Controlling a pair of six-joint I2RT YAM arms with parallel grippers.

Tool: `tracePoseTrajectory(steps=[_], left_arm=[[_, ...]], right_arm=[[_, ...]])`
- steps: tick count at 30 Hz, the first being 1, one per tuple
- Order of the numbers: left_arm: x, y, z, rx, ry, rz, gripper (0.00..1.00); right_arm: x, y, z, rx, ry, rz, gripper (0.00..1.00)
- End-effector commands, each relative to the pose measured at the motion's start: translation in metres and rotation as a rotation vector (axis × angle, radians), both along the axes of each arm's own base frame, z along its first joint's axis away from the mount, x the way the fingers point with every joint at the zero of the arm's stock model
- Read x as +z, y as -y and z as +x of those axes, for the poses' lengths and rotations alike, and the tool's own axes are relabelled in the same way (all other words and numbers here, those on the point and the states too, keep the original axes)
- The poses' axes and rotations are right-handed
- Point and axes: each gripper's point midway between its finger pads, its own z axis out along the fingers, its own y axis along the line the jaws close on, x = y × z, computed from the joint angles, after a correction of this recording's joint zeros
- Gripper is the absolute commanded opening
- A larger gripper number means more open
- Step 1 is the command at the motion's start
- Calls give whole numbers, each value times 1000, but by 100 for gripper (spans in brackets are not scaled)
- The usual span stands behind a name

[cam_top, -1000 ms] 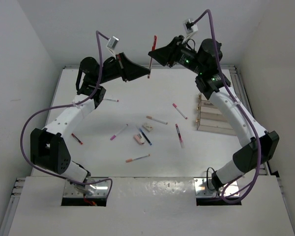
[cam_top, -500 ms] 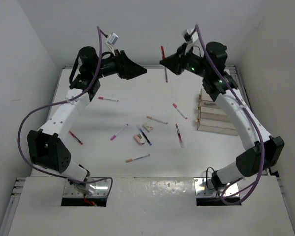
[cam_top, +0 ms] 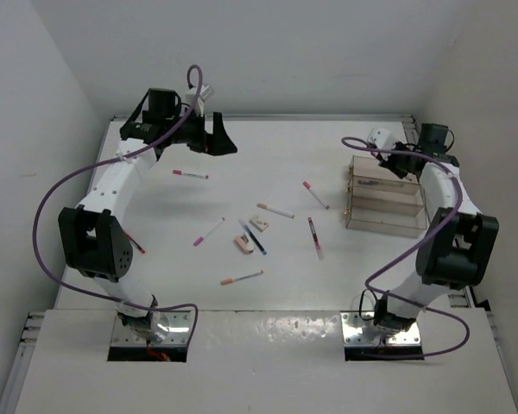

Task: Sort the stationery into containers
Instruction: Place the stationery into the container

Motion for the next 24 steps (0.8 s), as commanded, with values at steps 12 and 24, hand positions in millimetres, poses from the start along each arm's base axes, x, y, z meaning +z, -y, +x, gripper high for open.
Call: tracePoseTrajectory(steps=[12,24], left_arm=[[-32,-21,-10,21,25,200,100],[-42,-25,-21,35,21,210,100]], right_arm=[[-48,34,53,205,-17,-310,9],[6,-2,52,44,31,-39,41]])
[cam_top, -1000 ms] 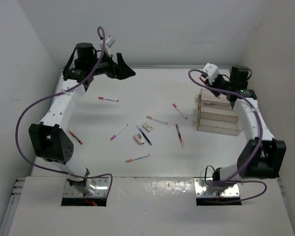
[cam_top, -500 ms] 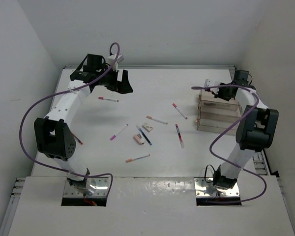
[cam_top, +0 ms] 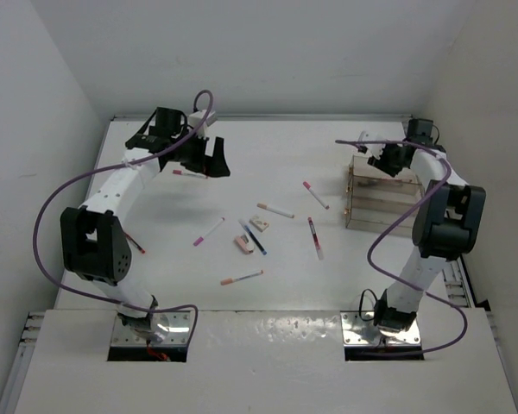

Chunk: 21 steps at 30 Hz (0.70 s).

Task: Sort the stationery into containers
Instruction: Place the stationery into the container, then grab a piece of stationery with the right arm

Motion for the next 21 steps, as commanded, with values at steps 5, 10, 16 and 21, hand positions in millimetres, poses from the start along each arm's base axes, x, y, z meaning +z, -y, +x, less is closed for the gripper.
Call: tracePoseTrajectory(steps=[5,10,16,21], left_arm=[[44,-6,2,29,153,-17,100],[39,-16,2,75,123,-29,100],[44,-27,-6,106,138,-20,99],[48,-33,-15,131,166,-5,99]], right_arm=[[141,-87,-37,-244,40,510,37],[121,-180,-114,-330,-253,674,35],[69,-235,-159,-368,-419,625,31],[27,-251,-167,-554,-568,668,30]])
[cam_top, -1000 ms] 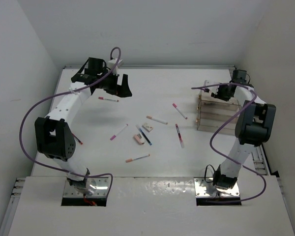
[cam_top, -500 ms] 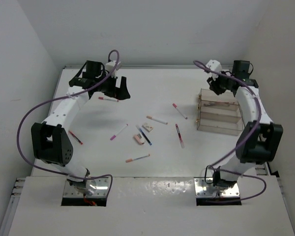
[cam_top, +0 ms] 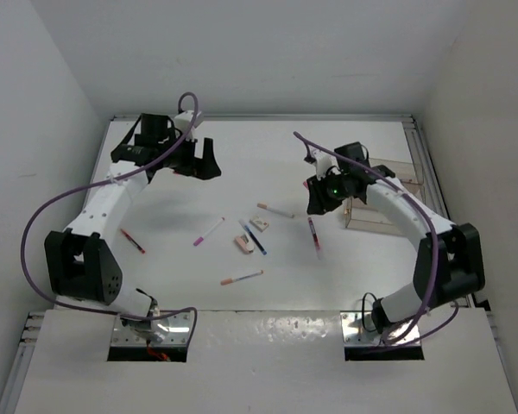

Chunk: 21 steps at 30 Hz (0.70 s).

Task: Sort the stationery into containers
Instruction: Grab a piece of stationery with the right arm

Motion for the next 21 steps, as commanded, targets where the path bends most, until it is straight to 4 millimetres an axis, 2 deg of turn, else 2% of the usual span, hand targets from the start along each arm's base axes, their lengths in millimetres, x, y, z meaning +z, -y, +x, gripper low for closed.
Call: tracePoseTrajectory(steps=[1,6,10,16,18,21], left_arm=[[27,-9,-4,38,100,5,99],[22,-19,-10,68,109,48,99],[15,-22,-15,69,95,66,99],[9,-25,-16,77,84,81,99],[4,-25,-16,78,74,82,99],[2,-24,-15,76,70,79,99]], right_arm=[[-15,-11,0,-161,-103,35,30],[-58,-10,-7,-196,-140,-64,28],[-82,-8,-14,-212,-185,-122,28],[-102,6,-10,-258,-185,-211,34],[-105,9,-11,-265,-189,-223,40],[-108,10,-14,-263,-200,-223,42]])
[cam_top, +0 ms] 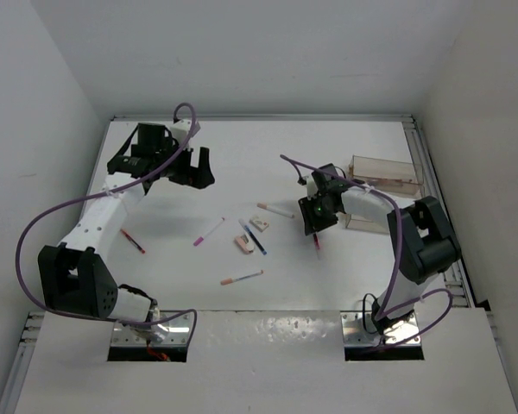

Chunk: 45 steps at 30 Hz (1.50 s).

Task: Sort the stationery into containers
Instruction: Grab a piece of stationery with the right arm, then pass the stationery from the right arm to the left

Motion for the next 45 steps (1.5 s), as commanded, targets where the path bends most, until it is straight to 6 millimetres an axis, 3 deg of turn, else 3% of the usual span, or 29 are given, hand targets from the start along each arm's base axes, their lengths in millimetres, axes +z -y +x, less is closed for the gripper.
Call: tracePoseTrajectory(steps=[1,10,14,16,19,20,22,26,31,35,36,39,45], left_arm=[[9,-4,2,7,38,-4,99],[0,-2,1,-18,31,1,99],[3,1,-1,-66,71,6,98],[11,8,-6,-110,90,-24,97],[28,28,-19,-210,119,-117,96],[38,35,-22,-247,145,-155,95],[62,58,-39,-352,188,-309,95],[107,94,-63,-441,343,-465,99],[139,132,-72,-500,340,-558,100],[163,144,-70,-514,355,-600,100],[176,146,-71,-518,371,-625,100],[187,153,-70,-525,371,-660,100],[186,167,-70,-548,332,-710,98]], right_arm=[[-2,3,6,-23,27,-11,42],[-21,1,0,13,-20,-6,26],[-10,-1,8,55,12,3,7],[12,-11,13,85,34,75,2],[74,-33,27,126,140,265,0],[112,-42,38,123,222,341,0],[153,-54,46,109,286,445,0],[263,-89,65,26,414,745,0],[347,-117,72,-114,485,1004,0],[370,-128,69,-150,433,1096,0],[372,-131,67,-156,409,1114,0],[377,-132,63,-160,390,1145,0],[381,-137,55,-163,363,1173,0]])
